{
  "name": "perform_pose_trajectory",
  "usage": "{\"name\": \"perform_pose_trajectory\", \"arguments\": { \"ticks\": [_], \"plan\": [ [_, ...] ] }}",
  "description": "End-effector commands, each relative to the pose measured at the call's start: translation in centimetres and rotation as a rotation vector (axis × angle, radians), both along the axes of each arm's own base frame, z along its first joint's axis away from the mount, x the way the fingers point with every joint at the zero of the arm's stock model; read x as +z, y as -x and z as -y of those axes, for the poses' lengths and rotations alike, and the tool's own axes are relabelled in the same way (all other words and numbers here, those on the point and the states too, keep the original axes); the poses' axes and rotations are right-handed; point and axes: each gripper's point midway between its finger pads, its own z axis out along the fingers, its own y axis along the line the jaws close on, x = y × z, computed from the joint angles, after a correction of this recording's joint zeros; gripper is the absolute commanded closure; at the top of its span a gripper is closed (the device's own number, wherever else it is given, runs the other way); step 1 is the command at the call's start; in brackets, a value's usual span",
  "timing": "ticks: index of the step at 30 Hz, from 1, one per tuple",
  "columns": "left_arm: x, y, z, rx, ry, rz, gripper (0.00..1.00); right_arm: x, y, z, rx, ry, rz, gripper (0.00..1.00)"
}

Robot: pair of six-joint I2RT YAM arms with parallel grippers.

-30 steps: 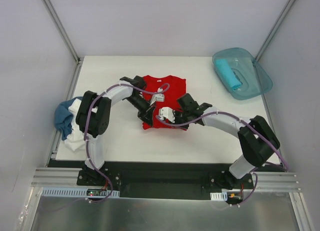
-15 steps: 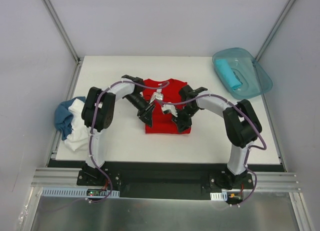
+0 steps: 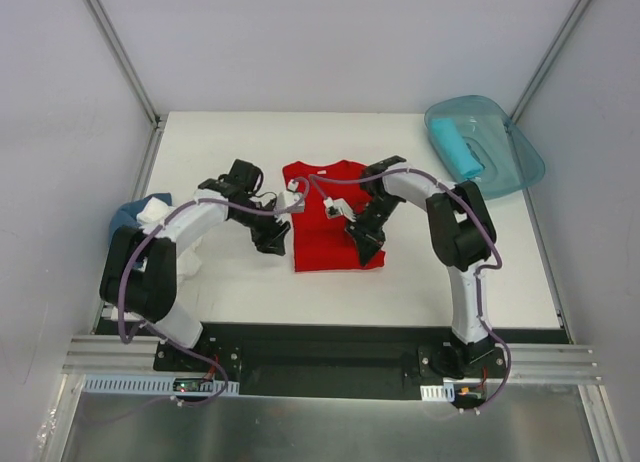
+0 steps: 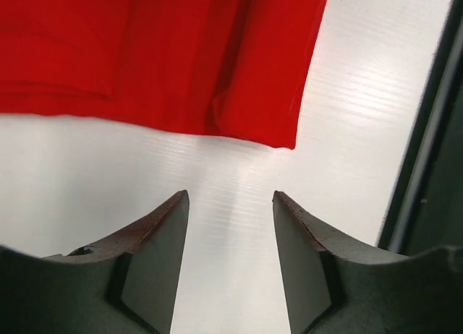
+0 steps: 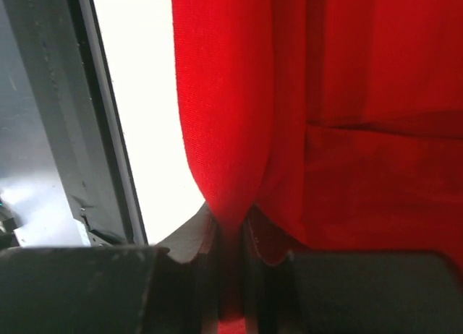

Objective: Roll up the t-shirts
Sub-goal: Roll the T-shirt to the center of the board.

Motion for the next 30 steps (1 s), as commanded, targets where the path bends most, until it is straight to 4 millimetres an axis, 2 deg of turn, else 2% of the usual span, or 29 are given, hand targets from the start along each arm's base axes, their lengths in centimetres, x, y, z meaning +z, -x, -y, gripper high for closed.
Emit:
{"name": "perform_pose_trajectory", "arguments": {
  "ticks": [1, 2, 3, 4, 5, 7, 12, 20, 30],
  "plan": [
    [1.3, -2.1, 1.1, -0.071, -0.041, 0.363, 0.5, 1.9, 0.3, -0.7, -0.015, -0.021, -0.121, 0.93],
    [0.4, -1.2, 1.0, -0.094, -0.05, 0.386, 0.49, 1.8, 0.1, -0.7, -0.031, -0.013, -0.143, 0.93],
    [1.2, -0.6, 2.1, -0.134, -0.034, 0.448, 0.49, 1.8, 0.1, -0.8, -0.056, 0.0, -0.192, 0.93],
    [1.4, -1.0, 2.4, -0.146, -0.037, 0.512, 0.49, 2.1, -0.5, -1.2, -0.061, -0.012, -0.192, 0.93],
    [0.5, 0.1, 2.6, -0.187, -0.045, 0.527, 0.48, 2.3, -0.7, -1.4, -0.062, -0.011, -0.207, 0.93],
    [0.7, 0.9, 3.5, -0.233, -0.04, 0.601, 0.48, 2.3, -0.9, -1.5, -0.071, 0.014, -0.26, 0.93],
    [0.0, 1.8, 4.8, -0.304, -0.027, 0.69, 0.47, 2.2, -0.3, -1.5, -0.091, 0.05, -0.373, 0.93],
    [-1.5, 0.7, 5.2, -0.351, -0.083, 0.775, 0.47, 1.6, 0.0, -1.2, -0.103, 0.08, -0.452, 0.93],
    [-6.0, 0.1, 4.4, -0.474, -0.199, 0.733, 0.48, 0.8, -0.7, -1.2, -0.141, 0.111, -0.476, 0.9]
  ]
}}
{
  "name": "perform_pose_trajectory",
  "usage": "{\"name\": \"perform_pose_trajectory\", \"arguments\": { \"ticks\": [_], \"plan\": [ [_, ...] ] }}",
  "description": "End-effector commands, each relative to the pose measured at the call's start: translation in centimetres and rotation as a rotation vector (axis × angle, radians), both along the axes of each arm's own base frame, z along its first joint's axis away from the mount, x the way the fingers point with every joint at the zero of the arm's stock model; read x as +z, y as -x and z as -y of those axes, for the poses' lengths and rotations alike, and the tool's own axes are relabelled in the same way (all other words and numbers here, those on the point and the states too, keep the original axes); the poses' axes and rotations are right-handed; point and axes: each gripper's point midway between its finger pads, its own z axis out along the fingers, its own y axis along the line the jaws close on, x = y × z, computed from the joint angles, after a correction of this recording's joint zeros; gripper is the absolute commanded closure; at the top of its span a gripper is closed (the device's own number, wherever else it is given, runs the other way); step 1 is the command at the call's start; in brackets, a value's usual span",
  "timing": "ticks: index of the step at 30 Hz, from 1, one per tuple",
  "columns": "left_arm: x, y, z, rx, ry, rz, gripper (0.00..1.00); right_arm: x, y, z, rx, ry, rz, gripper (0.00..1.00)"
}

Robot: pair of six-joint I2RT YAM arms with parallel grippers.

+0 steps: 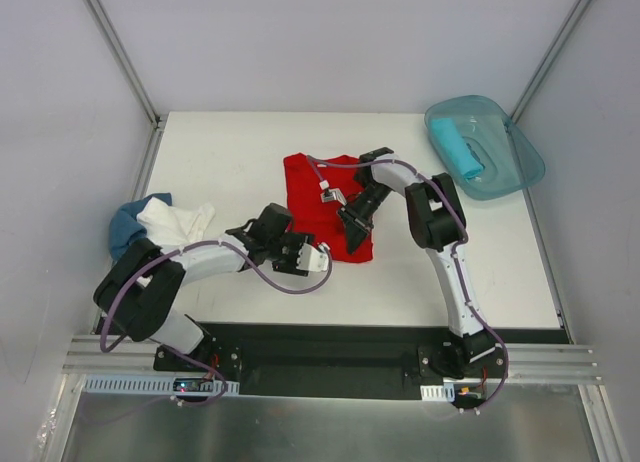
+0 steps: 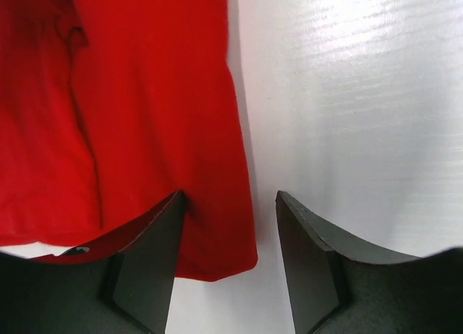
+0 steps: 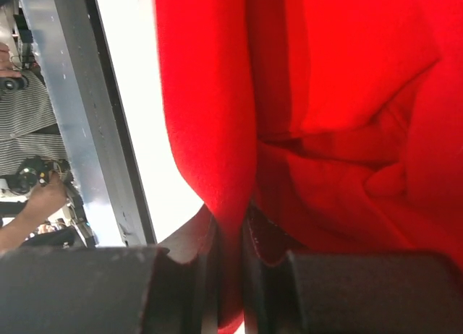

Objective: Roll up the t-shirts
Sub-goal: Roll the T-shirt to the center of the board.

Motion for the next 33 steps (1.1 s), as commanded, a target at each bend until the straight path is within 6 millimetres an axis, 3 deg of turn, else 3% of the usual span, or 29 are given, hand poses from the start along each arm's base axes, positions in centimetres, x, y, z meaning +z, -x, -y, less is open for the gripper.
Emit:
{"name": "perform_pose_trajectory", "arguments": {
  "ticks": [1, 3, 4, 5, 6, 7, 10, 14, 16, 17, 18, 19, 20, 21, 22, 23, 25, 26, 27, 28, 30, 31, 33],
  "plan": [
    [-1.7, -0.7, 0.0, -0.068, -0.084, 0.033, 0.48, 2.8, 3.3, 1.9, 0.005, 0.12, -0.237, 0.87],
    [-2.9, -0.5, -0.5, -0.077, -0.137, -0.01, 0.52, 2.7, 3.1, 1.9, -0.005, 0.124, -0.239, 0.79],
    [-3.2, -0.4, -0.6, -0.079, -0.153, -0.025, 0.55, 2.7, 2.9, 1.9, -0.013, 0.127, -0.238, 0.64],
    [-3.2, -0.6, -0.6, -0.084, -0.16, -0.029, 0.62, 2.7, 2.6, 2.0, -0.021, 0.124, -0.234, 0.55],
    [-3.9, 0.0, -1.0, -0.09, -0.187, -0.067, 0.75, 2.9, 2.5, 1.9, -0.034, 0.114, -0.236, 0.37],
    [-3.8, -0.1, -0.9, -0.092, -0.186, -0.079, 0.82, 3.2, 2.2, 1.9, -0.046, 0.1, -0.23, 0.04],
    [-3.3, 0.3, -0.9, -0.072, -0.177, -0.15, 1.0, 5.2, 0.6, 2.5, -0.091, 0.056, -0.151, 0.04],
    [-2.2, 0.9, -0.7, -0.029, -0.141, -0.317, 1.0, 9.2, -3.5, 5.1, -0.201, 0.014, 0.08, 0.04],
    [-0.8, 1.0, -0.3, 0.005, -0.109, -0.433, 1.0, 12.2, -4.4, 6.3, -0.271, -0.002, 0.214, 0.04],
    [-0.8, 1.0, -0.2, 0.017, -0.105, -0.49, 1.0, 12.2, -6.7, 7.3, -0.303, -0.001, 0.362, 0.04],
    [-0.1, 1.0, 0.1, 0.025, -0.067, -0.548, 1.0, 14.4, -5.8, 8.5, -0.361, 0.027, 0.472, 0.04],
    [1.1, 0.6, 0.5, 0.044, -0.052, -0.59, 1.0, 14.2, -6.2, 9.5, -0.412, 0.073, 0.588, 0.04],
    [0.9, 0.6, 0.5, 0.057, -0.061, -0.636, 1.0, 15.6, -11.8, 10.4, -0.5, 0.084, 0.94, 0.04],
    [1.3, 0.5, 0.7, 0.06, -0.052, -0.663, 1.0, 18.2, -12.3, 10.7, -0.557, 0.026, 1.102, 0.04],
    [2.5, -0.5, 1.3, 0.055, -0.008, -0.674, 1.0, 16.9, -9.2, 11.1, -0.564, -0.023, 1.164, 0.04],
    [2.4, 0.2, 0.9, 0.066, -0.021, -0.752, 1.0, 19.8, -10.4, 9.7, -0.584, -0.164, 1.311, 0.04],
    [3.9, -1.1, 1.3, 0.081, 0.023, -0.789, 1.0, 17.9, -8.2, 8.2, -0.494, -0.198, 1.241, 0.04],
    [3.9, -0.4, 1.3, 0.088, 0.031, -0.87, 1.0, 17.0, -5.1, 6.5, -0.385, -0.197, 1.091, 0.04],
    [4.1, -0.3, 1.3, 0.091, 0.031, -0.906, 1.0, 16.0, -3.7, 5.9, -0.304, -0.163, 1.02, 0.04],
    [4.8, -1.0, 1.6, 0.077, 0.048, -0.902, 1.0, 13.2, -1.6, 4.9, -0.19, -0.105, 0.915, 0.04],
    [4.7, -0.7, 1.7, 0.076, 0.047, -0.953, 1.0, 11.8, -1.3, 4.5, -0.139, -0.079, 0.936, 0.04],
    [4.8, -0.7, 1.8, 0.078, 0.053, -0.958, 1.0, 11.8, -2.5, 3.4, -0.136, -0.125, 1.027, 0.04],
    [4.8, -0.7, 1.8, 0.081, 0.053, -0.97, 1.0, 10.3, -2.0, 3.1, -0.093, -0.148, 1.087, 0.04]
  ]
}}
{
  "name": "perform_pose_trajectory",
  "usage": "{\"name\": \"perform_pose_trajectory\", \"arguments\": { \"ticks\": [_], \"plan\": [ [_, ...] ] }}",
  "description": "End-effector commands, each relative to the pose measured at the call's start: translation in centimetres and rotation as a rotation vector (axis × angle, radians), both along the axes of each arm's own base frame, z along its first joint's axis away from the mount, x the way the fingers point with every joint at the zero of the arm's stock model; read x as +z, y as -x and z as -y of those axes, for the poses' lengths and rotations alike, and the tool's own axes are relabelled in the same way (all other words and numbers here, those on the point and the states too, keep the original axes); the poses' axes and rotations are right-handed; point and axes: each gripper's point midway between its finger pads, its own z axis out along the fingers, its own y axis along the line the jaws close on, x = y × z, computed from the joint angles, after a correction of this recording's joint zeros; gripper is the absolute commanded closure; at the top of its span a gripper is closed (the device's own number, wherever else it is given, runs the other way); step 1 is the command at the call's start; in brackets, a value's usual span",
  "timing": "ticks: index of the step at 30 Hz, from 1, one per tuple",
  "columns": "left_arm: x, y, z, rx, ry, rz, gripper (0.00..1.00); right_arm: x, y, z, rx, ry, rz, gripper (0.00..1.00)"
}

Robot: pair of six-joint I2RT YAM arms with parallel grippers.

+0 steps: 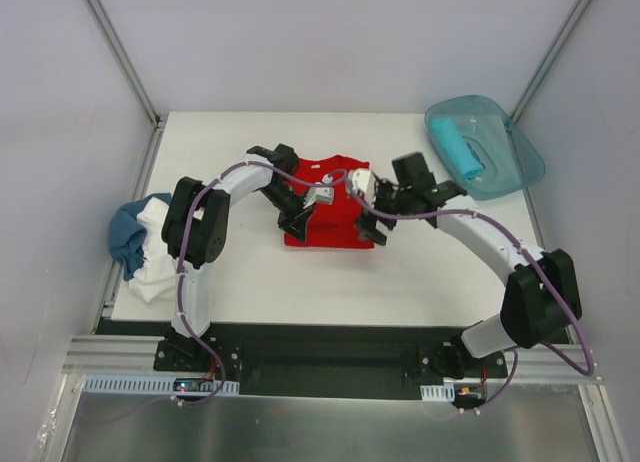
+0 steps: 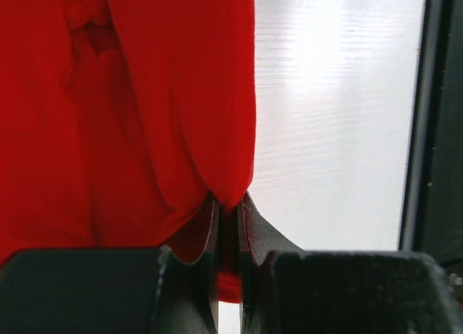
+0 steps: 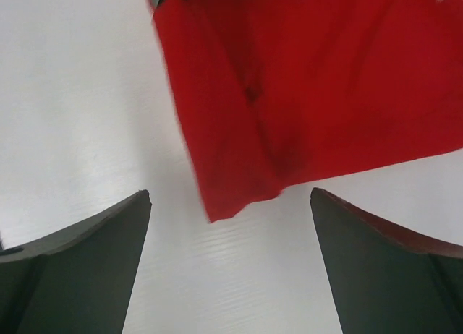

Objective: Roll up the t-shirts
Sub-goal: Roll the T-shirt to the center of the board.

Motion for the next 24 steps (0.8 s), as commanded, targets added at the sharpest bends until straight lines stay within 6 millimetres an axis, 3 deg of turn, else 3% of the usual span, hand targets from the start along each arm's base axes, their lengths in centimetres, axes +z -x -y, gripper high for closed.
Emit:
{"name": "perform_pose_trajectory", "arguments": {
  "ticks": [1, 2, 12, 18, 20, 24],
  "plan": [
    [2.4, 2.8, 0.6, -0.005, 0.062, -0.166, 1.0, -4.8, 1.8, -0.5, 0.109, 0.09, 0.059, 0.04],
    [2.4, 2.7, 0.6, 0.0, 0.064, -0.173, 1.0, -5.7, 1.9, -0.8, 0.134, 0.112, 0.043, 0.04],
    [2.6, 2.6, 0.5, 0.022, 0.067, -0.207, 1.0, -8.3, 1.7, -3.5, 0.248, 0.149, 0.004, 0.04],
    [2.5, 2.5, 0.2, 0.038, 0.069, -0.219, 1.0, -9.5, 3.2, -3.9, 0.312, 0.166, -0.041, 0.03],
    [2.5, 2.5, 0.0, 0.042, 0.069, -0.221, 1.0, -10.0, 3.7, -3.9, 0.331, 0.173, -0.062, 0.08],
    [2.2, 2.7, -0.3, 0.044, 0.065, -0.227, 1.0, -10.8, 4.6, -4.1, 0.361, 0.209, -0.1, 0.3]
  ]
}}
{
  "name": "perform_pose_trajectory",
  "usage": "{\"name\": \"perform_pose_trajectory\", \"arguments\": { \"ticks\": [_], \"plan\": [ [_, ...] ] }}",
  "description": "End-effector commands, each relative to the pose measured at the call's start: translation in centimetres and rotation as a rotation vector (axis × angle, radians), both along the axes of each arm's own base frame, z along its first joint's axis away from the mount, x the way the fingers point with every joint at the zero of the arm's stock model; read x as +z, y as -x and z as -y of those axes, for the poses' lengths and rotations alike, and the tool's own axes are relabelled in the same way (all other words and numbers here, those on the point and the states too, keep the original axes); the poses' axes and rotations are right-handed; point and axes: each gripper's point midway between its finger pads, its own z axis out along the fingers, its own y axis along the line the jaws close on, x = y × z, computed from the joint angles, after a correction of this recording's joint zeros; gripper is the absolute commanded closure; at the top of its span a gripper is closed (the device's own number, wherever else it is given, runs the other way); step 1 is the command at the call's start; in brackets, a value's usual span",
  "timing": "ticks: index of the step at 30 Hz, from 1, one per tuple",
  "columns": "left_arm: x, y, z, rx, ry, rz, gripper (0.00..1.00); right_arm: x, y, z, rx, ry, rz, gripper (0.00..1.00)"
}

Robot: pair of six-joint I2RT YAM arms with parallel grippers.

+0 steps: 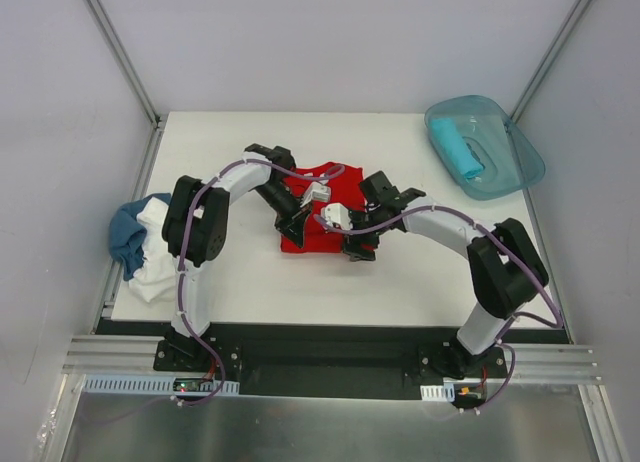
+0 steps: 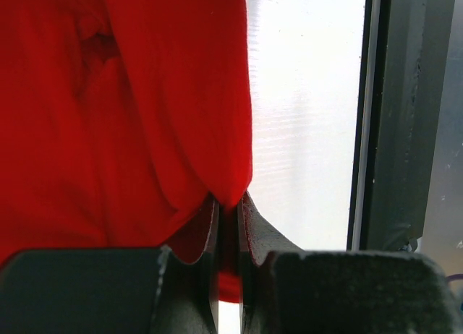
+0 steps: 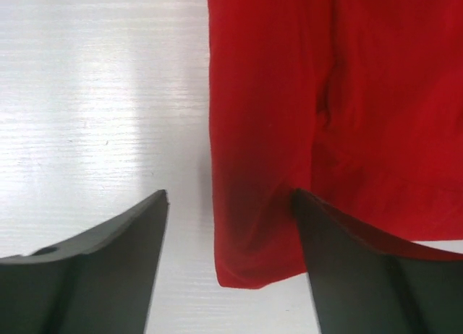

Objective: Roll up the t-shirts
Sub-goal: Roll the T-shirt to the center of the board.

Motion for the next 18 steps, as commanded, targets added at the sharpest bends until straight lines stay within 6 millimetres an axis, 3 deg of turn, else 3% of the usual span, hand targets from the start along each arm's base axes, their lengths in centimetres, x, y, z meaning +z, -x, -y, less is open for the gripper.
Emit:
{"name": "perform_pose_trajectory", "arguments": {
  "ticks": [1, 10, 12, 13, 14, 16, 17, 18],
  "plan": [
    [1.0, 0.6, 0.3, 0.015, 0.055, -0.057, 1.0, 0.2, 0.7, -1.2, 0.071, 0.01, -0.021, 0.33],
    [1.1, 0.5, -0.4, 0.054, 0.07, -0.088, 1.0, -1.5, -0.4, -1.9, 0.035, 0.12, -0.011, 0.49],
    [1.0, 0.6, -0.8, 0.078, 0.065, -0.111, 1.0, -1.3, -0.1, -1.7, 0.04, 0.131, -0.044, 0.57],
    [0.9, 0.7, -0.9, 0.084, 0.061, -0.119, 1.0, -1.1, 0.1, -1.7, 0.045, 0.132, -0.064, 0.66],
    [0.8, 0.9, -1.2, 0.094, 0.055, -0.135, 1.0, -1.2, 1.0, -0.8, 0.062, 0.156, -0.118, 0.68],
    [0.9, 1.2, -1.5, 0.102, 0.047, -0.149, 1.0, -0.2, 1.8, -1.0, 0.091, 0.128, -0.185, 0.74],
    [0.7, 1.5, -1.7, 0.105, 0.037, -0.164, 1.0, 0.0, 3.0, 0.2, 0.093, 0.16, -0.262, 0.75],
    [0.6, 1.7, -1.9, 0.105, 0.029, -0.171, 1.0, 0.7, 3.1, -0.2, 0.128, 0.142, -0.287, 0.76]
  ]
}}
